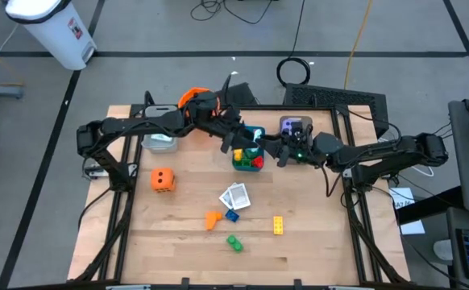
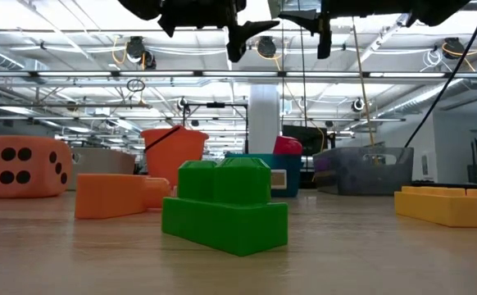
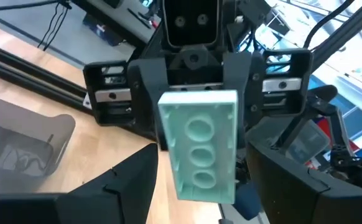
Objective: Pick & Place Toys
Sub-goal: Put the light blue game piece into the blue bin
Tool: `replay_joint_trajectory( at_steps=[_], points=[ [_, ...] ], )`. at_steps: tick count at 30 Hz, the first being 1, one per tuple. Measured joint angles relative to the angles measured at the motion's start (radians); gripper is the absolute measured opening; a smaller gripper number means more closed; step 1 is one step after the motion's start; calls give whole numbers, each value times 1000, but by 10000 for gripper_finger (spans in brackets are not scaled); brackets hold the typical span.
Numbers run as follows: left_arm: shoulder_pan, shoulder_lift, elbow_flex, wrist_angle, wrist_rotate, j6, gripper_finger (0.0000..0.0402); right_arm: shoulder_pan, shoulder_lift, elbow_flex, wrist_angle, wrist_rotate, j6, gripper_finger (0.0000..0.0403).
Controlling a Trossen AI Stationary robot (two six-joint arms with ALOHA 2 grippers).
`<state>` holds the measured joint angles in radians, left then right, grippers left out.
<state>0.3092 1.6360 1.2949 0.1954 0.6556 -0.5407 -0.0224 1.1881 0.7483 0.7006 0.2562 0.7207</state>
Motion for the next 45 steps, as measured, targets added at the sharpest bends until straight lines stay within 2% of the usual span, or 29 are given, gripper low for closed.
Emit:
replay_joint_trajectory(
  at_steps=[19,29,31,37,45],
  points=[
    [-17,1,0,-11,2,12,248,0,0,0,7,0,-1,132],
    [-17,1,0,-14,1,21,155,0,0,0,8,-3,-7,134],
    [-17,1,0,-14,6,35,145,0,0,0,13,-7,-15,143],
    [-17,0,0,-5,35,51,152,-21,-6,0,73,-66,-30,193],
    [6,-9,0,-14,70,65,147,-122,-93,0,68,-236,-43,237]
  ],
)
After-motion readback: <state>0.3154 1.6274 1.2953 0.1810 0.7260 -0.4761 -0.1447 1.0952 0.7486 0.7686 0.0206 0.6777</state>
